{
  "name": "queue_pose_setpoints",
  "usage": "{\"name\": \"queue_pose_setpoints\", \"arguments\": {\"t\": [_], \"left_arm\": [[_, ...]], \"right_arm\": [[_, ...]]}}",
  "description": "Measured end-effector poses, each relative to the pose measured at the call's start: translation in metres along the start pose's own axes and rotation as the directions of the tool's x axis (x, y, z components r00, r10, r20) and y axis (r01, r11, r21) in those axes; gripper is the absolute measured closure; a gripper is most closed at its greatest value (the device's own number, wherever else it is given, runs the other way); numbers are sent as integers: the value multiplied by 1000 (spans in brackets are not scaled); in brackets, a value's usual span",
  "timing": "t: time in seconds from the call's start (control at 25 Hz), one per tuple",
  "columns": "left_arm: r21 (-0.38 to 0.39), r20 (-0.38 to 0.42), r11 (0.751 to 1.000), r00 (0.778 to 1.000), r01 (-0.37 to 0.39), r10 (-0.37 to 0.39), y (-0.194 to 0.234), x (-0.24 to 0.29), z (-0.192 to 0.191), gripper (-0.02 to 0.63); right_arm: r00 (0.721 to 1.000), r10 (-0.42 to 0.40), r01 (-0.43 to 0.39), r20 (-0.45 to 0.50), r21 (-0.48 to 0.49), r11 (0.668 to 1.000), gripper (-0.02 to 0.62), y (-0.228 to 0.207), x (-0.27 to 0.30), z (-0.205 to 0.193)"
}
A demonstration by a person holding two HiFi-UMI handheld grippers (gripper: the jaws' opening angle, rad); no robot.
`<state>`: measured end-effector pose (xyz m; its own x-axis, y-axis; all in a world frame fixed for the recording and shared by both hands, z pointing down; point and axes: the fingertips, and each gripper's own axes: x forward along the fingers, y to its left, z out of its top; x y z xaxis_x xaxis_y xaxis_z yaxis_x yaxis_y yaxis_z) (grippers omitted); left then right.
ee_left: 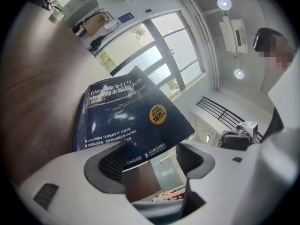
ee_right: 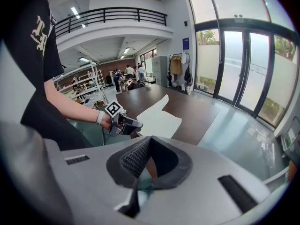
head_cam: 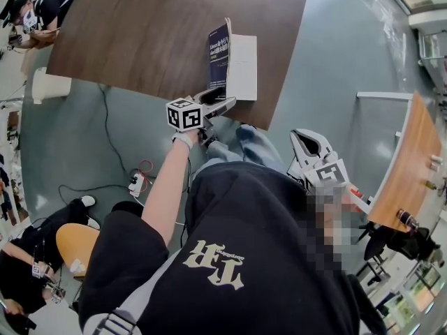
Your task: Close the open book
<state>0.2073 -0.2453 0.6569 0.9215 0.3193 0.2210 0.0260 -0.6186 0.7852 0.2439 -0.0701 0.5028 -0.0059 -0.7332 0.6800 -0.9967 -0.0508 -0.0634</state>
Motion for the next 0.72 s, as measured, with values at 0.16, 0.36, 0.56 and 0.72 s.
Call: {"name": "queue_pose_setpoints", "arguments": {"t": [0.16, 0.36, 0.56, 0.72], "left_arm": [[-7, -38, 1000, 999, -3, 3, 6, 11, -8, 284], [-15, -87, 1000, 996, -21, 19, 11, 29, -19, 284], [-23, -120, 999, 992, -41, 38, 19, 36, -24, 284], [-19, -138, 998, 988, -66, 63, 22, 38, -24, 284]], "right_arm": [[1000, -12, 12, 0, 14, 1000, 606, -4, -2, -4], [1000, -20, 20, -1, 32, 999, 606, -11, -7, -12], [1000, -11, 11, 0, 36, 999, 606, -13, -4, -11], [1000, -3, 3, -2, 30, 1000, 606, -16, -1, -8]]}}
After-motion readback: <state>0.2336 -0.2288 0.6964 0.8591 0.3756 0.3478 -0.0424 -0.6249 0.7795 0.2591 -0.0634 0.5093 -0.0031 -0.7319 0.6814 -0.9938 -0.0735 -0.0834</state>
